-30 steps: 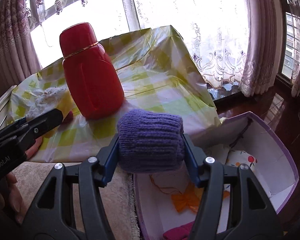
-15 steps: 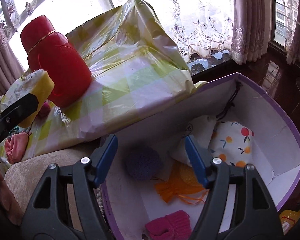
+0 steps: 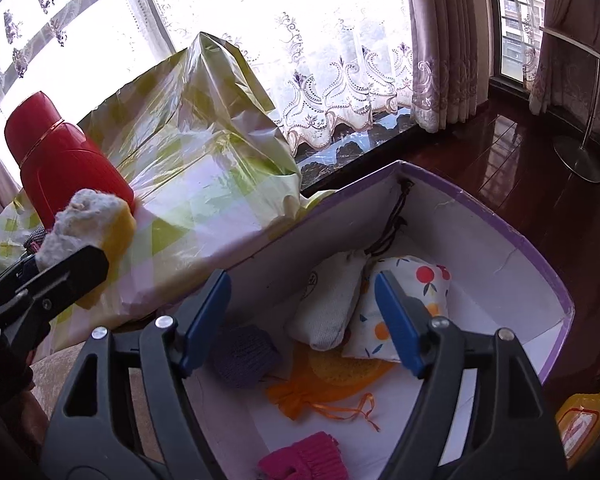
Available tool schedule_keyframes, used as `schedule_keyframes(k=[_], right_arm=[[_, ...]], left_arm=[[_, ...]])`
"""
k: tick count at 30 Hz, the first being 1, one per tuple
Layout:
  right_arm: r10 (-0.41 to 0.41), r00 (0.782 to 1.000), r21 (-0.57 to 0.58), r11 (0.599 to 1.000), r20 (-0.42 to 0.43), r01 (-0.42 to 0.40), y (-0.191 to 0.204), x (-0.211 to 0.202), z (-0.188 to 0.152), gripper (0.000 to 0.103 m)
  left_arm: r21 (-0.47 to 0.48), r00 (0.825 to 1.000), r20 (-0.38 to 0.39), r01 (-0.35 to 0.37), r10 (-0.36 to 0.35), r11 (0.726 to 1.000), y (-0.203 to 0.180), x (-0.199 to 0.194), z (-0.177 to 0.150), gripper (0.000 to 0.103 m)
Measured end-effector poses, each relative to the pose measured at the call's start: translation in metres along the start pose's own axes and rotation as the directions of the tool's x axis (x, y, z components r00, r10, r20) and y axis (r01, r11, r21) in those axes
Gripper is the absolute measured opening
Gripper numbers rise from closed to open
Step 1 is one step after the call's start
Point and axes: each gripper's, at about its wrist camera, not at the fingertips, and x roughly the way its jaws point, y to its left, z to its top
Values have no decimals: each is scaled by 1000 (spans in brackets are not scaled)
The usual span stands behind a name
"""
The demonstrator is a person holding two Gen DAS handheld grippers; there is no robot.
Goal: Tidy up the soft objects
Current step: 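Carry the sponge and purple hat over the white box and open both tools, then move both open tools back toward the remaining pile of soft items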
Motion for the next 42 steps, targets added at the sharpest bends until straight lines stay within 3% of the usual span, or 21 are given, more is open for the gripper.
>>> schedule_keyframes(k=[9, 16, 26, 35, 38, 42], right_arm=[[-1, 1000, -1, 1000, -21, 1, -4, 4, -2, 77], [16, 999, -24, 1000, -33, -17, 6, 2, -3, 77], [93, 995, -131, 987, -26, -96, 61, -10, -9, 78], [189, 980, -247, 948, -65, -199, 131, -12, -19, 78], [213, 974, -296, 928, -77, -227, 155, -14, -23, 78], [230, 970, -371, 896, -80, -243, 187, -18, -27, 80]], left_arm=[[-156, 999, 18, -37, 40, 987, 36, -11, -4, 73], [-209, 997, 39, -60, 69, 976, 54, -28, -11, 73], [-324, 982, 91, -127, 165, 937, 98, -69, -29, 73], [-473, 939, 124, -228, 320, 851, 163, -116, -53, 73], [-529, 916, 132, -258, 379, 808, 188, -135, -63, 73], [-602, 872, 124, -313, 473, 735, 224, -162, -78, 73]])
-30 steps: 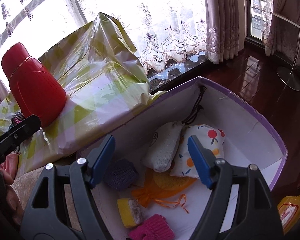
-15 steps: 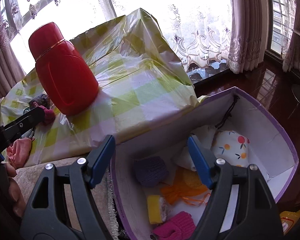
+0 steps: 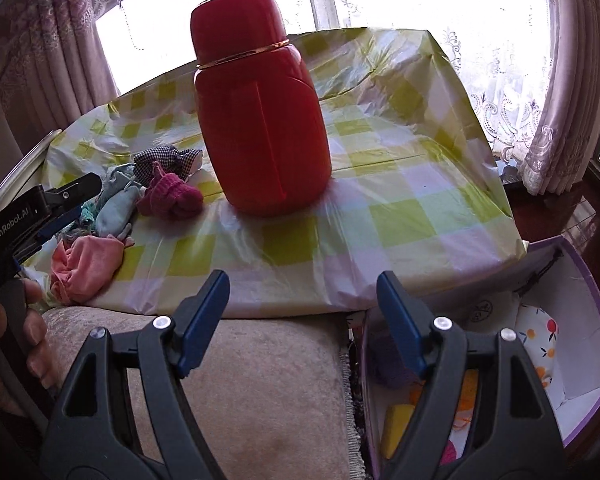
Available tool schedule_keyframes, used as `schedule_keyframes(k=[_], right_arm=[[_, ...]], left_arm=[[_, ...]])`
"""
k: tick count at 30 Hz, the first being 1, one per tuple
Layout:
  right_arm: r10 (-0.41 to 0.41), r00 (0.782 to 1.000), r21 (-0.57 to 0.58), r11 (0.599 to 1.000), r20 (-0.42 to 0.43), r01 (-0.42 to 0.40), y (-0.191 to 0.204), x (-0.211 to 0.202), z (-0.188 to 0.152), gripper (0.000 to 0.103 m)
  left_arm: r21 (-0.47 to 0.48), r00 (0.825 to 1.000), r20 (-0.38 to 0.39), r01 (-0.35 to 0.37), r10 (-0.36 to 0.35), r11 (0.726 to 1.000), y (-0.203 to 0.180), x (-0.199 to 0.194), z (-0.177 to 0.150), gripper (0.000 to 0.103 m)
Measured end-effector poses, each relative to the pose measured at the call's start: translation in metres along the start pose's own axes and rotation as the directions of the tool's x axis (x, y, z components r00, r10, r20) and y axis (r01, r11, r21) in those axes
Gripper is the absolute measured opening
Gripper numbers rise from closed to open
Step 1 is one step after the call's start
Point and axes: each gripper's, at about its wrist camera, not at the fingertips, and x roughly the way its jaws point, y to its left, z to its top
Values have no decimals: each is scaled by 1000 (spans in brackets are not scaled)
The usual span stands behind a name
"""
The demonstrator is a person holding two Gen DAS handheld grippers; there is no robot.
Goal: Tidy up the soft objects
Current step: 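Move both open tools back toward the remaining pile of soft items, then grasp the green towel with the left tool while the right tool grasps the magenta knit sock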
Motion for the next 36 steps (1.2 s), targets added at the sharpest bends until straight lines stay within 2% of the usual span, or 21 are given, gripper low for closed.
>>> schedule_keyframes(k=[7, 11, 14, 19, 26, 29, 31, 36], right_arm=[[49, 999, -103, 993, -18, -50, 48, 17, 11, 82], [71, 997, -160, 984, -28, -75, 76, 31, 17, 82], [83, 996, -198, 976, -21, -85, 96, 43, 23, 82], [84, 996, -251, 964, -34, -90, 125, 70, 31, 82], [57, 998, -318, 946, -35, -66, 155, 104, 44, 82], [37, 999, -336, 941, -18, -41, 163, 116, 50, 82], [22, 1000, -351, 936, 1, -20, 169, 123, 54, 82], [-11, 1000, -373, 928, -4, 9, 179, 150, 60, 82]], left_arm=[[-96, 984, 65, -157, 163, 983, 71, -13, 20, 73], [-167, 970, 73, -217, 231, 962, 109, -19, 26, 73], [-223, 964, 51, -242, 260, 944, 133, -15, 31, 73], [-302, 968, -25, -244, 248, 922, 162, 4, 36, 73], [-351, 967, -135, -250, 215, 903, 172, 38, 39, 73], [-348, 963, -154, -264, 223, 900, 174, 50, 37, 73], [-350, 967, -157, -245, 202, 904, 176, 56, 35, 73], [-326, 976, -141, -206, 168, 923, 172, 66, 30, 52]])
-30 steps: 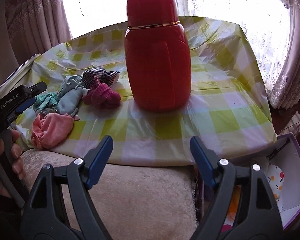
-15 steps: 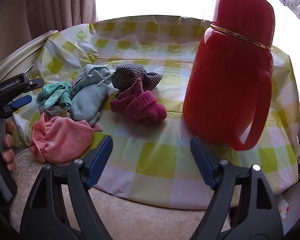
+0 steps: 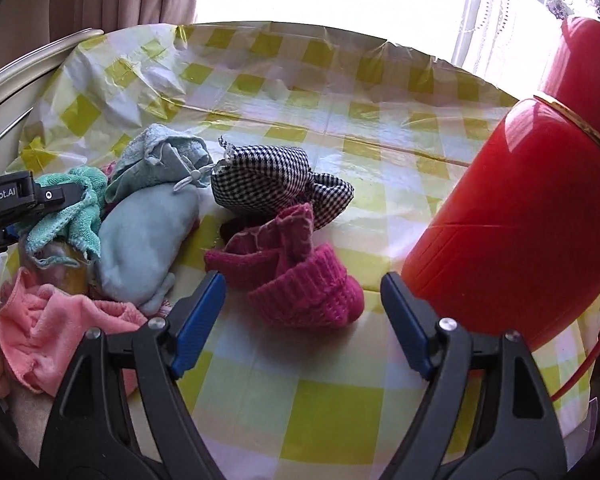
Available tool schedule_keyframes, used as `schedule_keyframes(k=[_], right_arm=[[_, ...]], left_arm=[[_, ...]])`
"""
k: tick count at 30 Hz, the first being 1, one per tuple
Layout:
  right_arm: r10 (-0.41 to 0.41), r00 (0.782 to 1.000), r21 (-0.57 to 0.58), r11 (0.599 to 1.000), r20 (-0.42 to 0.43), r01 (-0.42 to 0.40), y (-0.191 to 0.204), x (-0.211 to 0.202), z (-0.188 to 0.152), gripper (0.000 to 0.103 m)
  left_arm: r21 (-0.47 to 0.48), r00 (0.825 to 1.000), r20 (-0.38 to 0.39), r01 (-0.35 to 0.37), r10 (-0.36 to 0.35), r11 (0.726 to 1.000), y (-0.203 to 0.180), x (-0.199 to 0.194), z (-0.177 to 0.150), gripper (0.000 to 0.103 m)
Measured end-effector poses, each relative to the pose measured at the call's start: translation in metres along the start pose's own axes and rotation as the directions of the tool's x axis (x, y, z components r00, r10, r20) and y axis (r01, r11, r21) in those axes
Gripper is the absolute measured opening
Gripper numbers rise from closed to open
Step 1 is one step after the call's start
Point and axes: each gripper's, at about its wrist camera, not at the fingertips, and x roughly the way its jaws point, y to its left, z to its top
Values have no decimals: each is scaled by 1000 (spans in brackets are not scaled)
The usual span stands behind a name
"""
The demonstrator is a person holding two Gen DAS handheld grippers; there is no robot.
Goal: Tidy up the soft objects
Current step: 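Grasp the green towel with the left tool while the right tool grasps the magenta knit sock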
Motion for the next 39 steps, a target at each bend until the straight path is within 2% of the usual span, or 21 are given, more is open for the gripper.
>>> schedule_keyframes(k=[3, 9, 11, 13, 17, 28, 32, 39], right_arm=[[-5, 1000, 9, 1000, -21, 5, -2, 13, 1, 82], [-10, 999, 18, 1000, -47, 11, -1, 27, -3, 81], [4, 999, 16, 1000, -52, -3, 0, 27, -5, 69], [10, 999, 13, 1000, -49, -10, 2, 27, -6, 65], [26, 999, 14, 1000, -31, -26, 2, 23, -6, 49], [36, 999, 33, 999, 29, -37, 0, -5, -9, 46], [42, 998, 59, 997, 49, -45, -6, -19, -12, 46], [61, 995, 107, 992, 76, -69, -16, -44, -22, 46]], left_arm=[[15, 1000, 28, 3, -4, 1000, -3, -2, -3, 46], [28, 996, 93, 10, -13, 1000, -2, -12, -7, 40], [24, 993, 120, 17, -20, 1000, -1, -17, -6, 40], [25, 988, 150, 25, -29, 999, 0, -23, -6, 40], [41, 978, 205, 30, -38, 999, -2, -33, -7, 40], [115, 945, 323, 13, -50, 993, -16, -58, -13, 40], [162, 927, 371, -5, -56, 987, -26, -72, -19, 40], [216, 908, 413, -25, -68, 976, -42, -91, -30, 40]])
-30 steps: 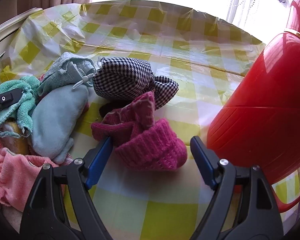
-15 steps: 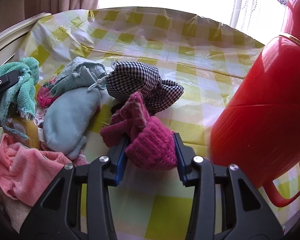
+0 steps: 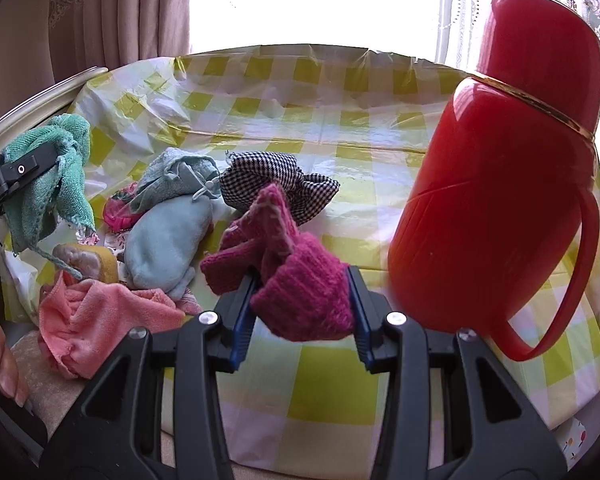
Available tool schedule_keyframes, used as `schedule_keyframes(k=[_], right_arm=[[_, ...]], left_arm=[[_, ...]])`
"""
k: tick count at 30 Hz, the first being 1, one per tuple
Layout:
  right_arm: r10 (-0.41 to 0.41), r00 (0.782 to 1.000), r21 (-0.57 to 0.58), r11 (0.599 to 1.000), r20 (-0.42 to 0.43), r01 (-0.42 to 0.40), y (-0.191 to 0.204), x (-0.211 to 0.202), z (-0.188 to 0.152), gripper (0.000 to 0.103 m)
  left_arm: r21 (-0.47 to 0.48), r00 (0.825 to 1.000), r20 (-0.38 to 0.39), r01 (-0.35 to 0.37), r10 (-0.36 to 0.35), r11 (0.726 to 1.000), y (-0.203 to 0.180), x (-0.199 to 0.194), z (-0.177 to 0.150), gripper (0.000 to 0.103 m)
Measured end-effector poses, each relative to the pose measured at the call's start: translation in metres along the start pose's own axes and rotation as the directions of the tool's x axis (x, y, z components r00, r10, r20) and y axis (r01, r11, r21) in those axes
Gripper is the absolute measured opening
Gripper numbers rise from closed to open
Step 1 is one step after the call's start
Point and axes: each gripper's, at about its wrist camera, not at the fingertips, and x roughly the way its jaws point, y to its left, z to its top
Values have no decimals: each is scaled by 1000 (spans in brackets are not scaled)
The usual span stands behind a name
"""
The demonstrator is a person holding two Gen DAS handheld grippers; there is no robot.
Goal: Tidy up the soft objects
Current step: 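Grasp the green towel with the left tool while the right tool grasps the magenta knit sock, then carry the green towel and magenta sock over the white box and open both tools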
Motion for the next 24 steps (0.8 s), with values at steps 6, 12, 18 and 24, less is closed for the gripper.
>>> schedule_keyframes(k=[6, 12, 18, 24], right_arm=[[-2, 1000, 42, 999, -2, 2, -11, -21, -11, 46], [-32, 999, 102, 994, -14, 33, -30, -43, -20, 46], [-68, 997, 142, 987, -34, 72, -54, -62, -28, 46], [-97, 994, 182, 978, -48, 104, -80, -78, -38, 46]], left_arm=[[16, 999, -15, 49, -49, 999, -17, -14, -3, 40], [39, 993, -49, 106, -104, 994, -40, -27, -11, 40], [70, 984, -87, 159, -153, 985, -65, -33, -18, 40], [94, 971, -128, 216, -203, 972, -91, -38, -27, 40]])
